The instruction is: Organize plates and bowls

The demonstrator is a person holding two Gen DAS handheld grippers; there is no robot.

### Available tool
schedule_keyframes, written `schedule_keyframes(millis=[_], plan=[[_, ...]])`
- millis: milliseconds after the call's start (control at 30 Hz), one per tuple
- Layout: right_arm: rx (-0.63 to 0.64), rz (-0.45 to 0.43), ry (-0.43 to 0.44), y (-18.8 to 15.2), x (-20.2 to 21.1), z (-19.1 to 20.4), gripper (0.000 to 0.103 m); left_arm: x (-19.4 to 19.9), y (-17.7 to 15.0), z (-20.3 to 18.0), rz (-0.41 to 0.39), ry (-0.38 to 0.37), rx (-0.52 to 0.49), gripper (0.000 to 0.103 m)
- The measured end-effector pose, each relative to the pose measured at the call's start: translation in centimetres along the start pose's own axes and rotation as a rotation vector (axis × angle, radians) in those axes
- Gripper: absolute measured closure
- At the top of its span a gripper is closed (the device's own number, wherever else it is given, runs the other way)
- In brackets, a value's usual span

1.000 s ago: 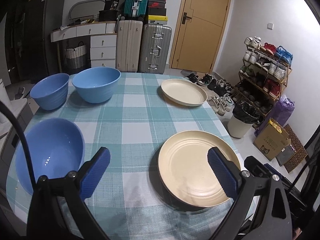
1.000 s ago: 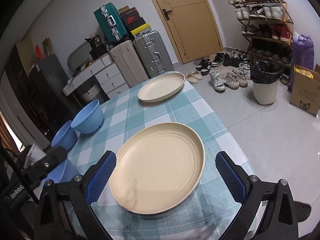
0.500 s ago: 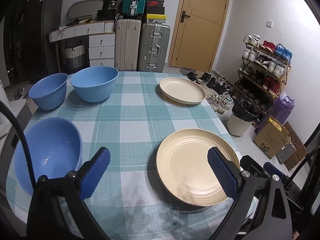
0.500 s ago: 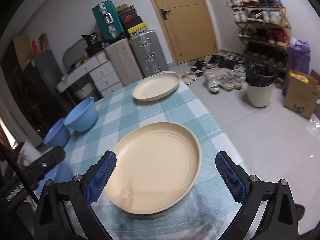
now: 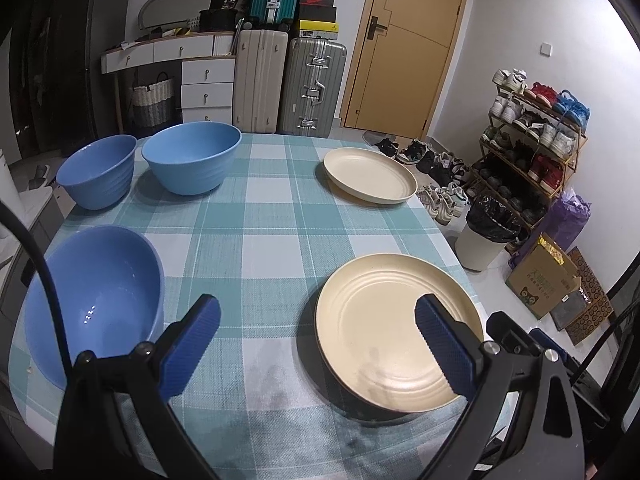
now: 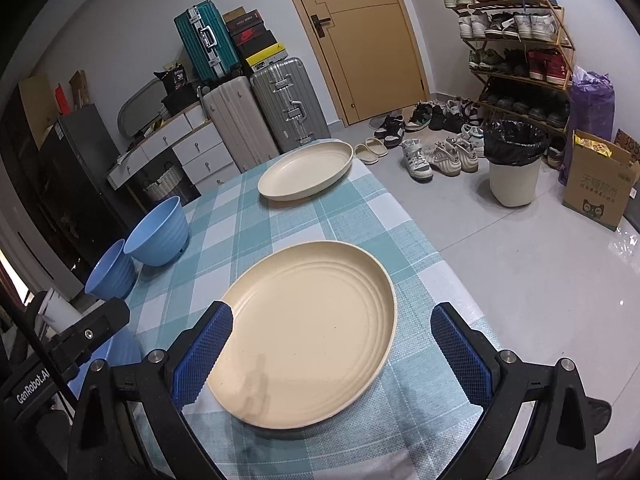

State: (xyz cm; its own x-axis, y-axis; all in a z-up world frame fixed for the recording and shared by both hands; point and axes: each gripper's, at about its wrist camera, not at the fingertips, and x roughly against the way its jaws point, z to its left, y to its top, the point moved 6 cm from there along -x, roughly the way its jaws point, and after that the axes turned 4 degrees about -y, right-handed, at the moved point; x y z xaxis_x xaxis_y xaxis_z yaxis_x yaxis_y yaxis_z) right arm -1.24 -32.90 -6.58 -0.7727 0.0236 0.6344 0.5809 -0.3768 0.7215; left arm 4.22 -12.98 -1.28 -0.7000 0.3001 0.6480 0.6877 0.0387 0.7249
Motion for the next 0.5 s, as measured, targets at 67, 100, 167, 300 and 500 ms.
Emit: schedule_keyframes(millis=[67,100,167,300,500], plan=[[0.007,-0.001,0.018,0.1,0.1,0.4,0.002,-0.2,0.1,0.1,0.002,-0.008,0.008,0.004],[0.016,-0.002,0.025,0.2,0.2,0.6,0.002,-0.3,0.3,0.1,0.004,-0.005,0.013,0.004],[0.069,-0.001,0.022,0.7,0.2,1.3,0.002,-1.0,0.9,0.1,0.024,-0.025,0.029,0.004],[0.117,-0.002,0.044,3.0,0.5,2.2,0.002,-1.9,3.4,0.0,0.034,-0.076,0.078,0.004],[0.117,-0.014,0.057,10.0,0.0,1.8,0.002,-4.8,8.8,0.4,0.067,-0.088,0.174,0.004]])
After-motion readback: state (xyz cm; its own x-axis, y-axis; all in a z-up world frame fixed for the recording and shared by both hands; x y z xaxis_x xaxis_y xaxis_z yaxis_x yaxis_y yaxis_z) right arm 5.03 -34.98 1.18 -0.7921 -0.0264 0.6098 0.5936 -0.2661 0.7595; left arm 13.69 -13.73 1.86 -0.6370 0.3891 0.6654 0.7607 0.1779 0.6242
